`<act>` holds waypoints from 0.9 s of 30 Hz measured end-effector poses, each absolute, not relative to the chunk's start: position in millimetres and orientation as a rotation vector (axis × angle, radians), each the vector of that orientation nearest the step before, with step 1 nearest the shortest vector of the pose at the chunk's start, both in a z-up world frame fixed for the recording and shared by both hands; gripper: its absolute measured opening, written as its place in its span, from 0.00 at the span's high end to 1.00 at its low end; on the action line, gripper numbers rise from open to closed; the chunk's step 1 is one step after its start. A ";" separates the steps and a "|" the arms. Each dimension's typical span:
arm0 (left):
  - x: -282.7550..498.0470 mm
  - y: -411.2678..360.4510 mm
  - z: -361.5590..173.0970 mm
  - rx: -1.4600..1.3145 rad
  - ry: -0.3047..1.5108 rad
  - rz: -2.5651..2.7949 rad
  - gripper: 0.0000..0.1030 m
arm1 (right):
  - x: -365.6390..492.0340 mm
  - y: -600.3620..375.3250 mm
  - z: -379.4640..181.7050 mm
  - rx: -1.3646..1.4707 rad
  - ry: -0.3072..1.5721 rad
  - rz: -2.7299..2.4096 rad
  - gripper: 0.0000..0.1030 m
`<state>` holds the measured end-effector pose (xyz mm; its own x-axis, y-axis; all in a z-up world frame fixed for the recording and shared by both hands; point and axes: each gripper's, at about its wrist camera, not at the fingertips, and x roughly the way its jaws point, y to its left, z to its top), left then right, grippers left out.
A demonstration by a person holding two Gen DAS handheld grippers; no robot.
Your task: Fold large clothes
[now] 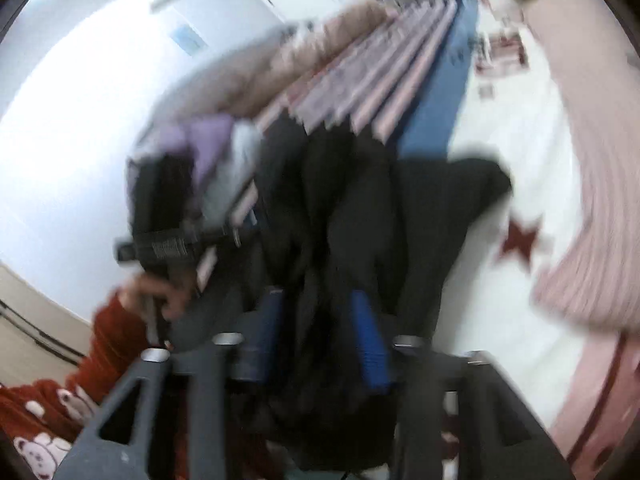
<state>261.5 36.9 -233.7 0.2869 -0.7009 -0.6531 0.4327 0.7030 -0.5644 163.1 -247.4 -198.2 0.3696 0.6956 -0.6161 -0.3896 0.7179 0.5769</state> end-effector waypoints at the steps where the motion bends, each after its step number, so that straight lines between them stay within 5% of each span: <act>1: 260.2 39.1 -232.1 -0.310 1.025 -0.771 0.44 | 169.1 -246.8 -193.6 0.372 0.962 0.732 0.42; 5: 250.0 66.5 -216.4 -0.429 0.992 -0.782 0.38 | 198.0 -210.9 -204.1 0.327 1.094 0.808 0.28; 8: 235.1 96.1 -204.1 -0.442 0.937 -0.717 0.20 | 206.2 -177.1 -229.9 0.280 1.194 0.864 0.19; 10: 228.3 109.0 -212.8 -0.395 0.979 -0.642 0.14 | 207.1 -167.1 -235.6 0.246 1.186 0.869 0.28; 12: 227.9 111.1 -235.3 -0.378 1.080 -0.606 0.14 | 201.2 -166.5 -231.6 0.196 1.146 0.845 0.80; 18: 213.3 88.1 -240.8 -0.462 1.001 -0.765 0.18 | 175.4 -172.2 -204.9 0.191 0.994 0.773 0.93; 27: 198.8 23.7 -182.0 -0.282 0.877 -0.888 0.16 | 121.8 -247.0 -151.0 0.284 0.803 0.589 0.94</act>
<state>198.8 23.7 -182.0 0.3219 -0.7721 -0.5479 0.5569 0.6224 -0.5499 121.8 -247.0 -151.0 0.5473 0.5932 -0.5904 -0.3851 0.8048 0.4516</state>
